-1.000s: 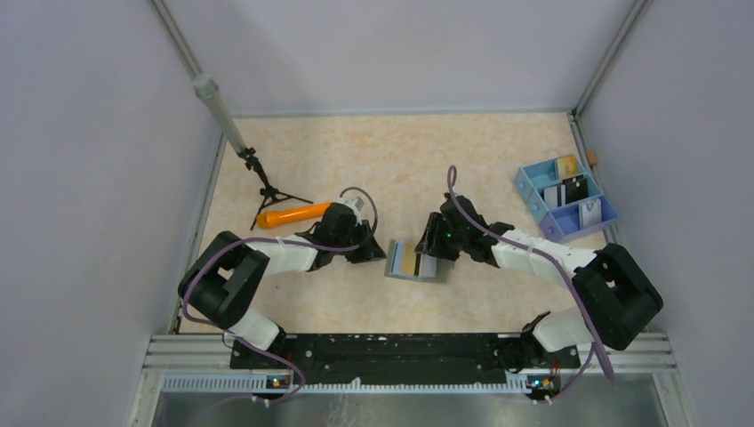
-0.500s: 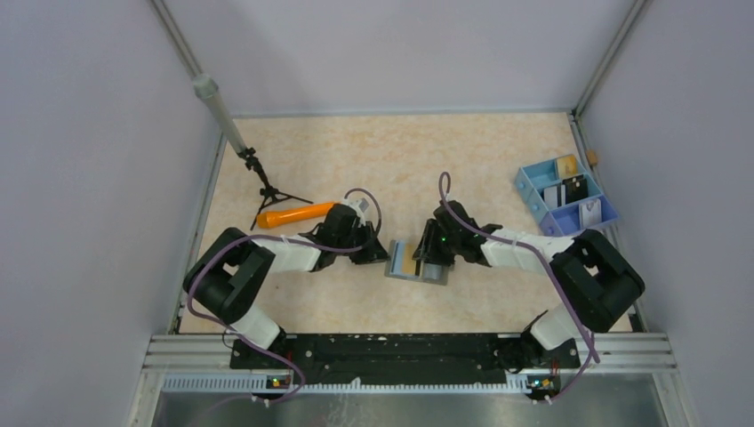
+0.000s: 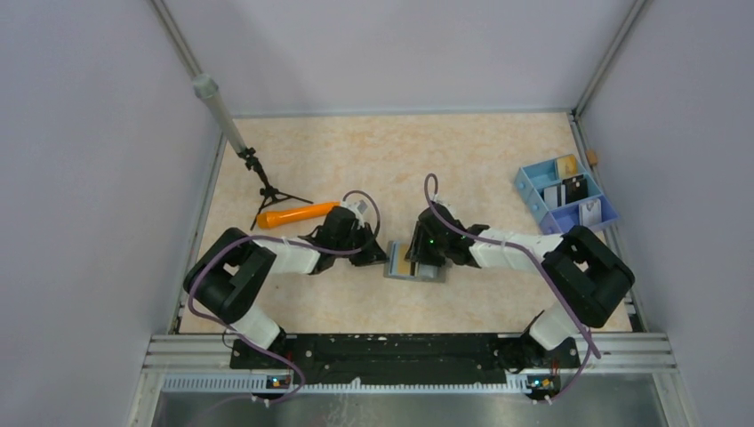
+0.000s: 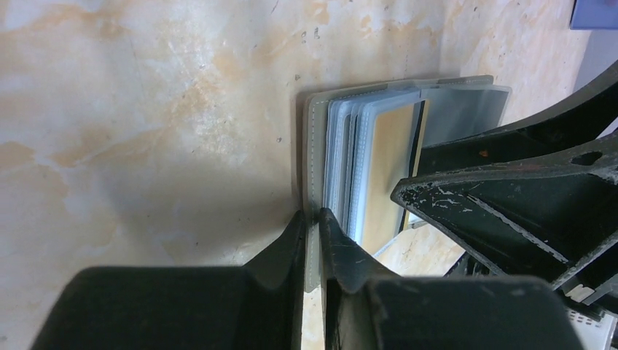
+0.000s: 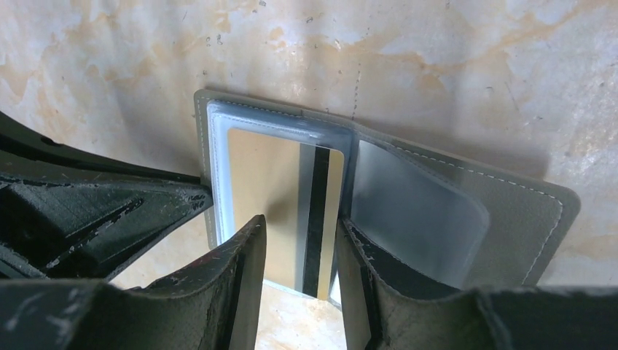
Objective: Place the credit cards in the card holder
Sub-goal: Insert the credit card into the card holder.
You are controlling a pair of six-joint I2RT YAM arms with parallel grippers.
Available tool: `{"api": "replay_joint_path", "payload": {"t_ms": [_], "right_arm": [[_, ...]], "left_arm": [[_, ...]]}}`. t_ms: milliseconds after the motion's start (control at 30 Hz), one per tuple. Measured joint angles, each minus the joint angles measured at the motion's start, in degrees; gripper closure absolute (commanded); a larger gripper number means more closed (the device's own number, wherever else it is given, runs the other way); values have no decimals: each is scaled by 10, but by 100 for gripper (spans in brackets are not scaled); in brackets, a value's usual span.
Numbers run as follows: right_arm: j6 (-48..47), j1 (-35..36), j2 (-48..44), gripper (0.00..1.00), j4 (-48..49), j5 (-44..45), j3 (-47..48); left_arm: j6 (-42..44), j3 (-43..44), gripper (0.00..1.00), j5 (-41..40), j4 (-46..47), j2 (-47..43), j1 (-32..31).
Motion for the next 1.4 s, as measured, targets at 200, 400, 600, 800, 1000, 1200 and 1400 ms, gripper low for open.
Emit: {"api": "replay_joint_path", "payload": {"t_ms": [200,400,600,800,1000,1200,1400], "right_arm": [[15,29,0,60,-8,47,6],[31,42,0,60,-6,68,7],[34,53,1,60,-11,79,19],[32,60,-1,53,-20,93,40],[18,64,-35,43,-43,115,44],[-9,62,-87,39,-78,156,50],[-42,34,-115,38,-108,170,50]], "left_arm": [[-21,-23,95,-6,4,-20,0],[-50,-49,100,-9,22,-40,-1],[-63,-56,100,-14,25,-72,-1],[-62,-56,100,-33,1,-130,-2],[-40,-36,100,-35,-46,-164,-4],[-26,-14,100,-32,-68,-169,-5],[-14,5,100,-28,-89,-168,-5]]}}
